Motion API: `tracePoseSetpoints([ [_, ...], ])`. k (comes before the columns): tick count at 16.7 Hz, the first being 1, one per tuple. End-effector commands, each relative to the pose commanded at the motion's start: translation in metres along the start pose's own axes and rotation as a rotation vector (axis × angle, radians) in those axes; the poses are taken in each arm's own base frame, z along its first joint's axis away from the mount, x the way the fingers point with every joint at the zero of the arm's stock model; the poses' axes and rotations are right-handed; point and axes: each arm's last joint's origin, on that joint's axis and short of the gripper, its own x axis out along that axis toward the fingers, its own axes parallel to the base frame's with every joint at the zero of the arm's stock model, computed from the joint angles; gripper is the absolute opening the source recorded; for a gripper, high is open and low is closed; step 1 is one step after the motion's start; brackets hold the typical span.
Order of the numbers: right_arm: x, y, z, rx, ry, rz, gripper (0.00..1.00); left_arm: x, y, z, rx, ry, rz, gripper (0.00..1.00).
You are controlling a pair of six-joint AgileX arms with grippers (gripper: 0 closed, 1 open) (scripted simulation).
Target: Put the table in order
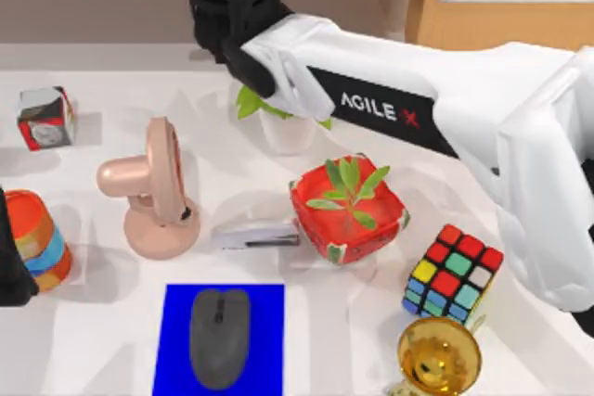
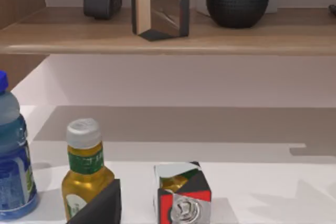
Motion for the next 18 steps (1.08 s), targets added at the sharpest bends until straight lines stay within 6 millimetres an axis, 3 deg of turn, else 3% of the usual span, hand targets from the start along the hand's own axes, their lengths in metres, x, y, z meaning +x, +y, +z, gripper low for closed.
tracePoseSetpoints([
  [4, -0.005, 0.002, 0.004, 0.006, -0.004, 0.004, 0.00, 0.000, 0.000, 0.000, 0.000, 0.000, 0.000, 1.00],
  [12, -0.041, 0.001, 0.016, 0.002, -0.001, 0.004, 0.00, 0.000, 0.000, 0.000, 0.000, 0.000, 0.000, 1.00],
  [18, -0.042, -0.001, 0.020, 0.004, 0.005, 0.011, 0.00, 0.000, 0.000, 0.000, 0.000, 0.000, 0.000, 1.00],
])
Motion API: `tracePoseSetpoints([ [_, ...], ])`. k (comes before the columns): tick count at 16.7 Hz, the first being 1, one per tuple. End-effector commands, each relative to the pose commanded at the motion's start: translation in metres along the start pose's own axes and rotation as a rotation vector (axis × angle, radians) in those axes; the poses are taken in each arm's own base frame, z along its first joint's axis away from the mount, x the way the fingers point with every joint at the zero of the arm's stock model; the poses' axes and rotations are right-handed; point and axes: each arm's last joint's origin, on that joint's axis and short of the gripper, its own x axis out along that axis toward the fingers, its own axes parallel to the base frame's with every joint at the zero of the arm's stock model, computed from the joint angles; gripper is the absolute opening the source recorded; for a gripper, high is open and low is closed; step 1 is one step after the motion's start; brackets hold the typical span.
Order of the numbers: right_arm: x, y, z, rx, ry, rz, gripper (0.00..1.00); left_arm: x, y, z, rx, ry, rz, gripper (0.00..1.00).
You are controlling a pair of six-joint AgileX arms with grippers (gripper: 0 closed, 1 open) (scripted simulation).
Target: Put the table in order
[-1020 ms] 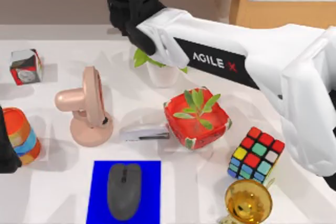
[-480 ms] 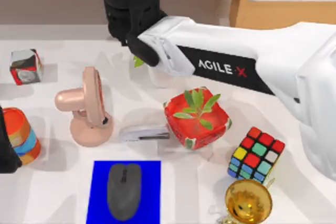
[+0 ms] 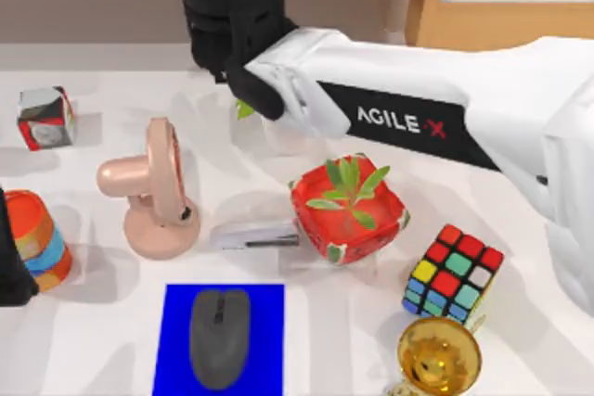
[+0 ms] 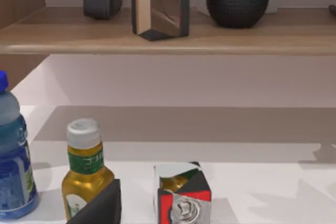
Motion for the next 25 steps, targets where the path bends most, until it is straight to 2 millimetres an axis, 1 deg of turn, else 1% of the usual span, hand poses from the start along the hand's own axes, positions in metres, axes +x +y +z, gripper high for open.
tracePoseSetpoints([
  [2, -0.011, -0.003, 0.010, 0.003, 0.016, 0.030, 0.00, 0.000, 0.000, 0.000, 0.000, 0.000, 0.000, 1.00],
  [5, -0.039, -0.013, 0.024, 0.007, 0.068, 0.100, 0.00, 0.000, 0.000, 0.000, 0.000, 0.000, 0.000, 1.00],
  [8, -0.075, -0.036, 0.040, 0.037, 0.136, 0.176, 0.00, 0.000, 0.000, 0.000, 0.000, 0.000, 0.000, 1.00],
  [10, -0.096, -0.060, 0.049, 0.078, 0.182, 0.212, 0.00, 0.000, 0.000, 0.000, 0.000, 0.000, 0.000, 1.00],
  [13, -0.120, -0.107, 0.056, 0.165, 0.252, 0.223, 0.00, 0.000, 0.000, 0.000, 0.000, 0.000, 0.000, 1.00],
  [16, -0.131, -0.165, 0.050, 0.282, 0.316, 0.166, 0.00, 0.000, 0.000, 0.000, 0.000, 0.000, 0.000, 1.00],
  [20, -0.129, -0.250, 0.032, 0.491, 0.356, -0.012, 0.00, 0.000, 0.000, 0.000, 0.000, 0.000, 0.000, 1.00],
  [25, -0.121, -0.354, 0.002, 0.797, 0.332, -0.283, 0.00, 0.000, 0.000, 0.000, 0.000, 0.000, 0.000, 1.00],
])
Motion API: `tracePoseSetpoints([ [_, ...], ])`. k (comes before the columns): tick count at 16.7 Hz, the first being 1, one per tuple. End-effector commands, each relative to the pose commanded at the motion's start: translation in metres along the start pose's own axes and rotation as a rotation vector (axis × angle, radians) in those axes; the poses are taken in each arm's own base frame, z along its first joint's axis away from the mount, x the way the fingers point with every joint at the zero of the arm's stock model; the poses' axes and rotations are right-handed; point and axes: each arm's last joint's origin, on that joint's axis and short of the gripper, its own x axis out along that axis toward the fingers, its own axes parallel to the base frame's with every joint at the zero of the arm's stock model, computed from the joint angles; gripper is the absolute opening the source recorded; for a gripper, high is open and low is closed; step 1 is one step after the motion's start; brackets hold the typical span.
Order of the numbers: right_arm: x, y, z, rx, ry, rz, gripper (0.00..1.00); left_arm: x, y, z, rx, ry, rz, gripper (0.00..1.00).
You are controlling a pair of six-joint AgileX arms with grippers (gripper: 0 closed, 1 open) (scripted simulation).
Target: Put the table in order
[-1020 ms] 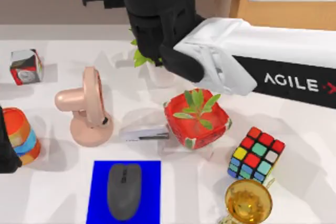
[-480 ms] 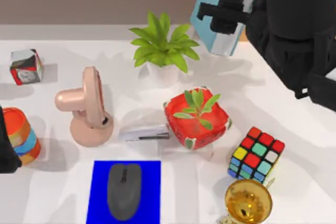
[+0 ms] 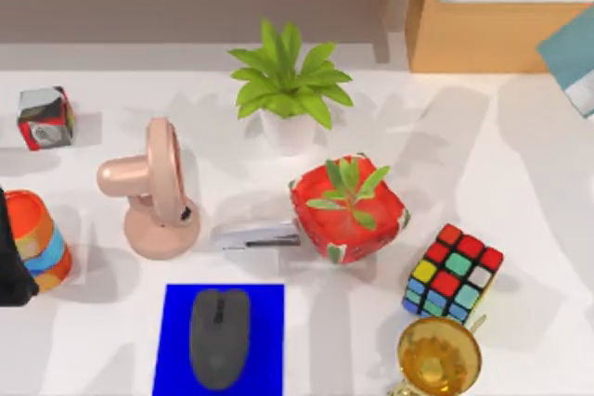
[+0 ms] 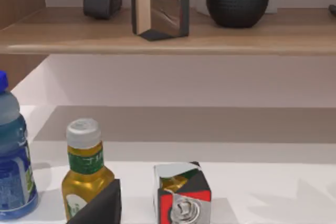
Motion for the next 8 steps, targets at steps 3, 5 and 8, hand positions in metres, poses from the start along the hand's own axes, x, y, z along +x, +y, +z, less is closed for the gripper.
tracePoseSetpoints([
  [3, 0.020, -0.045, 0.030, 0.210, -0.039, -0.067, 0.00, 0.000, 0.000, 0.000, 0.000, 0.000, 0.000, 1.00],
  [5, 0.034, -0.071, 0.049, 0.341, -0.056, -0.077, 0.00, 0.000, 0.000, 0.000, 0.000, 0.000, 0.000, 1.00],
  [8, 0.056, -0.105, 0.077, 0.509, -0.066, -0.040, 0.00, 0.000, 0.000, 0.000, 0.000, 0.000, 0.000, 1.00],
])
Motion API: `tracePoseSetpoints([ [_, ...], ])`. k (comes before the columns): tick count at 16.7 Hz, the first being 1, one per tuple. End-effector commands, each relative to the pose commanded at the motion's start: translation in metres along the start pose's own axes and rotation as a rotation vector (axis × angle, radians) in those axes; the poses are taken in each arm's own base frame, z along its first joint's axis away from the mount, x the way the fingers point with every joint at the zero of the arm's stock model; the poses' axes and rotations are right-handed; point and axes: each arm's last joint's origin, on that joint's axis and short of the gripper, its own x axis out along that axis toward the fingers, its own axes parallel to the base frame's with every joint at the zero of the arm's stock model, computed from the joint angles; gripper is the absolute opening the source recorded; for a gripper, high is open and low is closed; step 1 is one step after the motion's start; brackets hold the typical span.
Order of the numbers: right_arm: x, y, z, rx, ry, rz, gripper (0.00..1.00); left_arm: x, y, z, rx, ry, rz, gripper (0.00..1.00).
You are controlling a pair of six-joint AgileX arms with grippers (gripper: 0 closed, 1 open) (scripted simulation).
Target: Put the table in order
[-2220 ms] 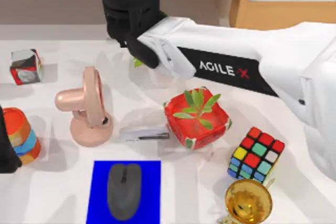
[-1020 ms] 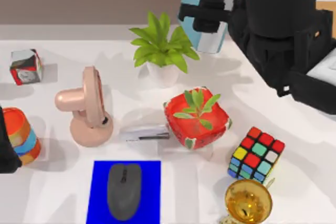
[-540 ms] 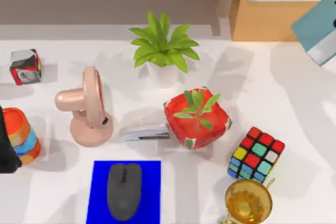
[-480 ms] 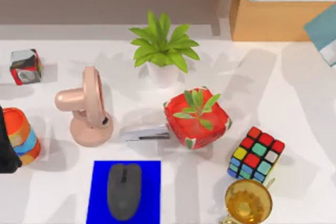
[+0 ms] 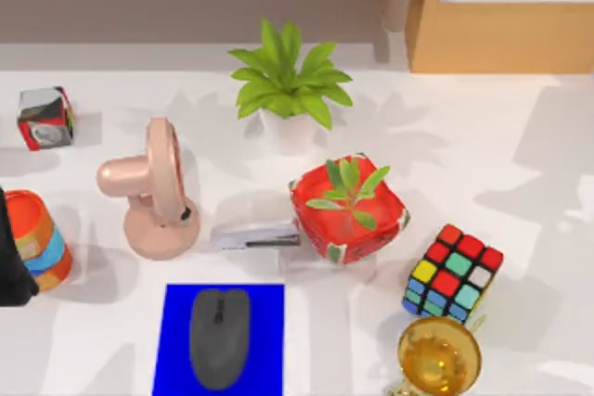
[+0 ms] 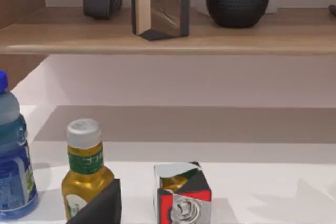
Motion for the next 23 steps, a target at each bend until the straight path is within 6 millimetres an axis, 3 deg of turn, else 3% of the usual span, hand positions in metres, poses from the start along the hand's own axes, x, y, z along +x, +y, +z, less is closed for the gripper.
tracePoseSetpoints([
  [4, 0.033, -0.017, 0.039, 0.158, 0.056, 0.082, 0.00, 0.000, 0.000, 0.000, 0.000, 0.000, 0.000, 1.00],
  [7, 0.053, -0.027, 0.054, 0.225, 0.115, 0.139, 0.00, 0.000, 0.000, 0.000, 0.000, 0.000, 0.000, 1.00],
  [10, 0.063, -0.034, 0.059, 0.255, 0.157, 0.161, 0.00, 0.000, 0.000, 0.000, 0.000, 0.000, 0.000, 1.00],
  [17, 0.065, -0.034, 0.057, 0.257, 0.164, 0.160, 0.00, 0.000, 0.000, 0.000, 0.000, 0.000, 0.000, 1.00],
  [23, 0.090, -0.026, 0.056, 0.256, 0.159, 0.164, 0.00, 0.000, 0.000, 0.000, 0.000, 0.000, 0.000, 1.00],
])
